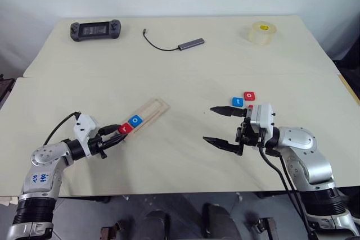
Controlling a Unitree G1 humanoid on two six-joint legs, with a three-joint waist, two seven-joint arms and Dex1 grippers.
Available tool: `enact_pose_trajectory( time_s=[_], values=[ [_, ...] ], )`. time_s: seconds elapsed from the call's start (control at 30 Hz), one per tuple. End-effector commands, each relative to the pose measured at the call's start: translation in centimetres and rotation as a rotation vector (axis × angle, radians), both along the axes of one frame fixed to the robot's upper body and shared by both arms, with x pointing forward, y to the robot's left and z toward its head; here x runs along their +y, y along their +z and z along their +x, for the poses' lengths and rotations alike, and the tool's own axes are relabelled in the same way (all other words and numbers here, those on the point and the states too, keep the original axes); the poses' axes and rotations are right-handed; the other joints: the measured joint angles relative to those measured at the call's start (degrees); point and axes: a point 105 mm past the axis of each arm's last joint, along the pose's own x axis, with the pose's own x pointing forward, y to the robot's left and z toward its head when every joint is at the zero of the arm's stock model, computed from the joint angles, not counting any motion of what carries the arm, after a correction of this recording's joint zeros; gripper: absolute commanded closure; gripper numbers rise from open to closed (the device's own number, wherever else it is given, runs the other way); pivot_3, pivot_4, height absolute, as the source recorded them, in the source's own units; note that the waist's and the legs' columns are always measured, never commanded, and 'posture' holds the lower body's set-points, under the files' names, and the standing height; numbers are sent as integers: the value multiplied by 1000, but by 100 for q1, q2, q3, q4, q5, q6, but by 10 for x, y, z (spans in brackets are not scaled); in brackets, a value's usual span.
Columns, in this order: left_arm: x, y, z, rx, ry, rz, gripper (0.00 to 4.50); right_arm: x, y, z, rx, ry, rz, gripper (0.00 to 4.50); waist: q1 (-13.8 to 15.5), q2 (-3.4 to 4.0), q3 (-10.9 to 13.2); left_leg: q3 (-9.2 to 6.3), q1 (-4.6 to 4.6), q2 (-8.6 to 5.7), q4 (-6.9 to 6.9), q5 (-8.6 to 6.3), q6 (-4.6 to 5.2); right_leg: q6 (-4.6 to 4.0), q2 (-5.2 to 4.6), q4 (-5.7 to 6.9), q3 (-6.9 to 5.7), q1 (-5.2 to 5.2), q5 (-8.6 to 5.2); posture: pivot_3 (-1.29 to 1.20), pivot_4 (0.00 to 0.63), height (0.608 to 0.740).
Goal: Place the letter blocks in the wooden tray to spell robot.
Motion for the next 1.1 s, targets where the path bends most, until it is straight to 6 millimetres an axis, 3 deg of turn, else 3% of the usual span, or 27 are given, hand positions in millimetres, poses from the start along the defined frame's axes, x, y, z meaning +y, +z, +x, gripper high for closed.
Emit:
enact_pose_trajectory(
  time_s=[0.03, 0.07, 0.37, 0.6, 1.1],
  values=[
    [-4, -4, -5, 19, -26, -2, 2956, -6, 7, -2, -28, -13, 5, 0, 3, 0, 0, 0, 0, 0, 0, 0, 0, 0, 0, -1, -1, 0, 0, 0, 150, 740],
    [-4, -4, -5, 23, -30, -7, 2956, -7, 7, -2, -27, -15, 3, 0, 3, 0, 0, -1, -1, -1, 0, 0, 1, 0, 0, -1, -1, 0, 0, 0, 150, 740],
    [2, 1, -9, 3, -5, -24, 112, -6, 7, 0, -31, -23, 7, 0, -4, 0, 0, -1, 0, 1, 0, 1, 0, 0, 1, 0, 0, 0, 0, 0, 150, 740],
    [11, 11, -11, -35, 9, -19, 29, -6, 8, 1, -31, -18, 5, 0, -5, -1, 1, -2, -5, 1, 0, 0, 0, 0, 1, -2, -2, -3, 0, 0, 150, 740],
    [2, -17, -7, 87, -49, -23, 29, -6, 11, 0, -45, -22, 1, 0, 0, -1, 1, -3, -3, -1, 0, 1, 0, 0, 0, -1, -5, -1, 0, 0, 150, 740]
  ],
)
